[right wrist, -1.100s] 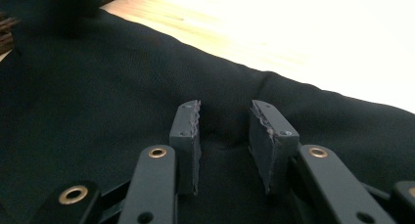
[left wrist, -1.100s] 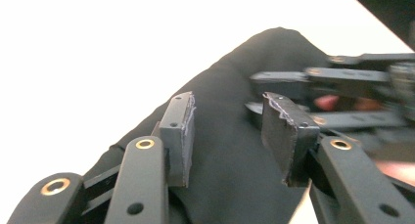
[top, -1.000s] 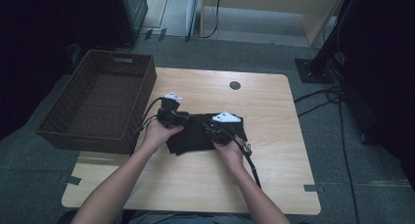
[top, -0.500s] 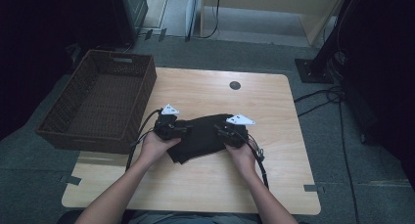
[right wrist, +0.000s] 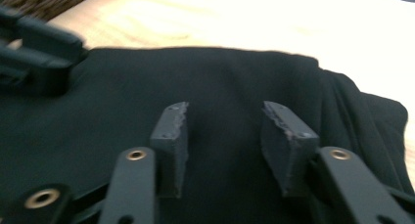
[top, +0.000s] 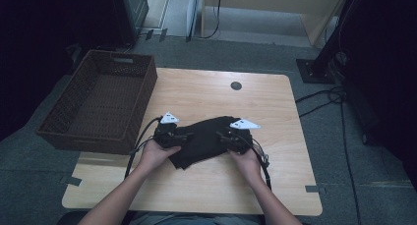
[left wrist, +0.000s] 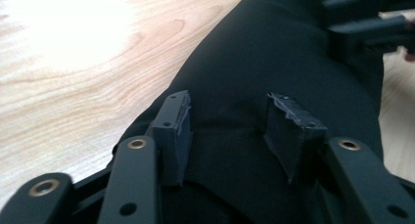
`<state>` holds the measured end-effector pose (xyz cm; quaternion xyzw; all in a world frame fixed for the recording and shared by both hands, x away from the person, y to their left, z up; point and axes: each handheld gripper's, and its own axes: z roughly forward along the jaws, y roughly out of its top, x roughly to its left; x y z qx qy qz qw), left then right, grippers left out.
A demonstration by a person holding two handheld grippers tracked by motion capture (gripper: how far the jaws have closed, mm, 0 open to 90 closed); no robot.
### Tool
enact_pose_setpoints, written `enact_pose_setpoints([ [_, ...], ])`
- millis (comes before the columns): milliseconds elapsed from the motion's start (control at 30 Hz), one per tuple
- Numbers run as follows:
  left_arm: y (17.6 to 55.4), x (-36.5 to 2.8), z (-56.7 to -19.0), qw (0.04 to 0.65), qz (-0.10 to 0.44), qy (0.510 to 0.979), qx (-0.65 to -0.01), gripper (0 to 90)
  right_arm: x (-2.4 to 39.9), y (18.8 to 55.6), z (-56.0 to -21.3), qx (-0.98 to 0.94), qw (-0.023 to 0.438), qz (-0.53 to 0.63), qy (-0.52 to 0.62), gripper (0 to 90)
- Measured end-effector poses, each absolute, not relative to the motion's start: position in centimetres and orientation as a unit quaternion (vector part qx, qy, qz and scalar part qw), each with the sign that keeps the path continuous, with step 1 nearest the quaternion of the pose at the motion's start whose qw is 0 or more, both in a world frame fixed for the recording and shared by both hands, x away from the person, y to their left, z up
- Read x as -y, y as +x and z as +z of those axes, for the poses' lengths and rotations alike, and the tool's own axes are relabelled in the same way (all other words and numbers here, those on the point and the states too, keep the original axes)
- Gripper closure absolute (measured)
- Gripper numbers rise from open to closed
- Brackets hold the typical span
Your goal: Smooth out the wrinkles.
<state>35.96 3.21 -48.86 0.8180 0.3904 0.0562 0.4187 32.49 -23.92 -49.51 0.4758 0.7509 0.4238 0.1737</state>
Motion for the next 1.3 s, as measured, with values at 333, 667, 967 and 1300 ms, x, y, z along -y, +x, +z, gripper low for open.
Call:
enact_pose_setpoints([
  [333, 35.6, -3.6, -48.5, 0.429, 0.015, 0.815, -0.389, 46.3, 23.7, 30.9, -51.3, -0.765, 0.177, 0.413, 0.462, 53.0],
  [667, 34.7, -2.6, -48.4, 0.426, -0.001, 0.822, -0.378, 48.8, 25.0, 30.6, -51.5, -0.749, 0.16, 0.416, 0.49, 52.8],
  [967, 34.3, -2.2, -47.2, 0.421, -0.024, 0.83, -0.365, 49.3, 26.2, 30.5, -51.1, -0.74, 0.152, 0.425, 0.498, 55.8],
  [1300, 36.4, -3.5, -46.4, 0.427, -0.008, 0.821, -0.378, 49.0, 24.4, 28.9, -49.1, -0.734, 0.165, 0.457, 0.473, 58.1],
])
